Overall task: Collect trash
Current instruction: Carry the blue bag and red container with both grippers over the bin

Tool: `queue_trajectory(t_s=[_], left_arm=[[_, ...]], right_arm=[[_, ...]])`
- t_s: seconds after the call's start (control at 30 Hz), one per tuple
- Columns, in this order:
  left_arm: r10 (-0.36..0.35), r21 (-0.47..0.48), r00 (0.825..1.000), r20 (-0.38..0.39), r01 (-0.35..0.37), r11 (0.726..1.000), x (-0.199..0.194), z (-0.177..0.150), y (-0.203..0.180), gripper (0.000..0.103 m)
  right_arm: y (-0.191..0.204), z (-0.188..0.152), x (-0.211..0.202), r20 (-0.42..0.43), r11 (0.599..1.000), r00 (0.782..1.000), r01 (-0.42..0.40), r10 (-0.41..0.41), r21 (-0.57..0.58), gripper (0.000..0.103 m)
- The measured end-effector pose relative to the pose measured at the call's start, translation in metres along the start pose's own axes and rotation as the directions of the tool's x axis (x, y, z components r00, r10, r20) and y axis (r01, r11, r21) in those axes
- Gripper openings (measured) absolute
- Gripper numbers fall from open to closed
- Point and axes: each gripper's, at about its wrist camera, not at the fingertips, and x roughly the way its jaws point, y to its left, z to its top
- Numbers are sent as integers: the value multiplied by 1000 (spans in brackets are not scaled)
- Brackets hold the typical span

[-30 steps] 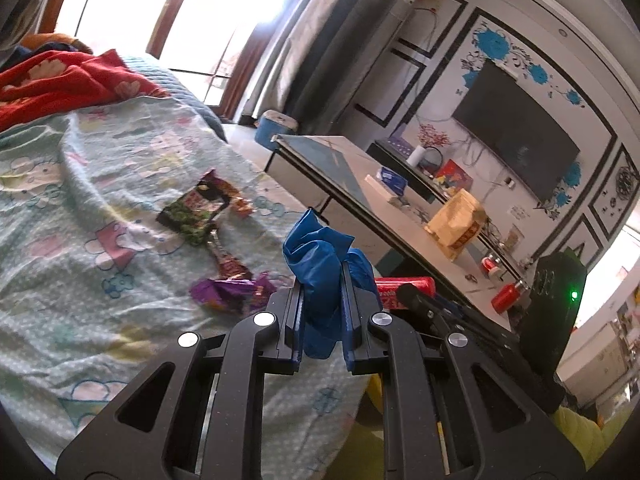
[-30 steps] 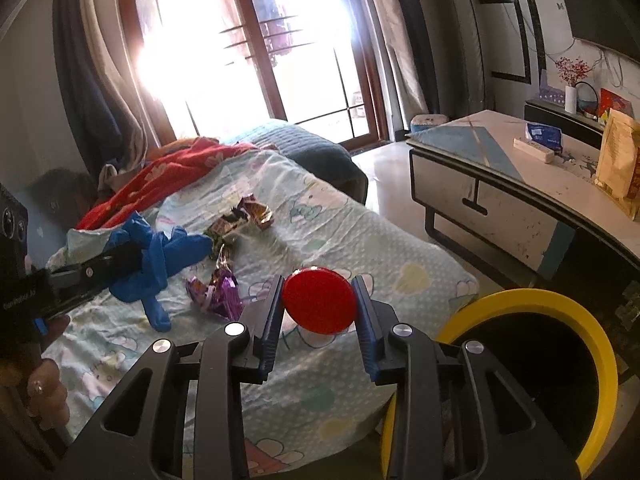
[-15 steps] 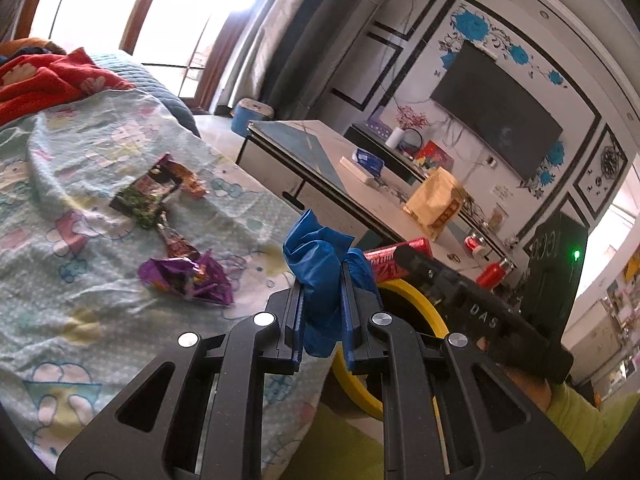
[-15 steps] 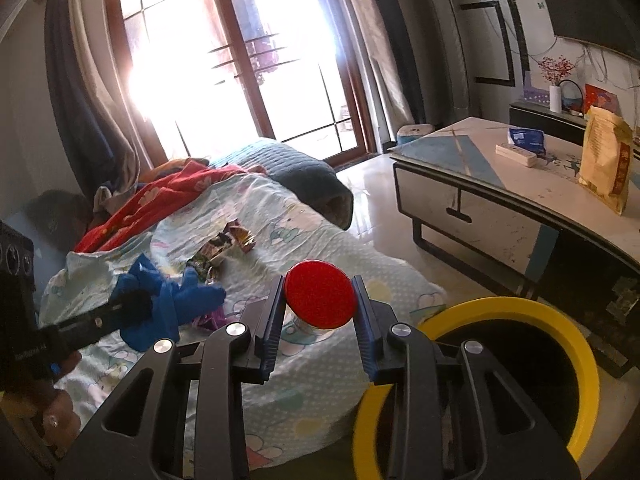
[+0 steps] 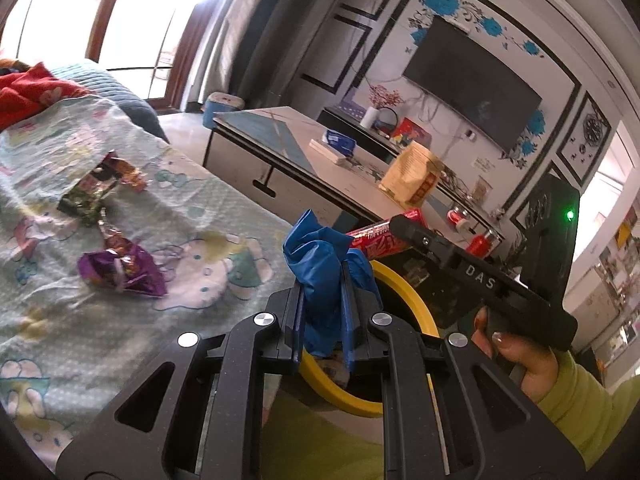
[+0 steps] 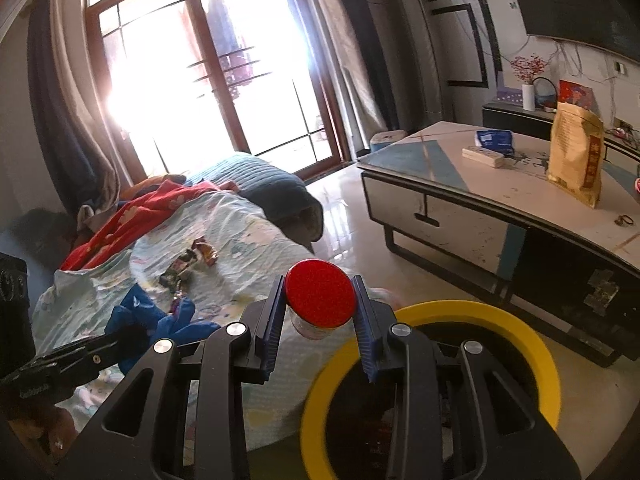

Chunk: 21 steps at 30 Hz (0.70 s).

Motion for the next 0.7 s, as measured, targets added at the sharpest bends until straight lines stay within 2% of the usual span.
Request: queue_trajectory(t_s=[0.7], left_arm=[[-56, 107, 994, -96, 66, 992, 39, -21, -47, 9]], right_arm=[[-75, -17, -28, -19, 987, 991, 134, -133, 91, 31]])
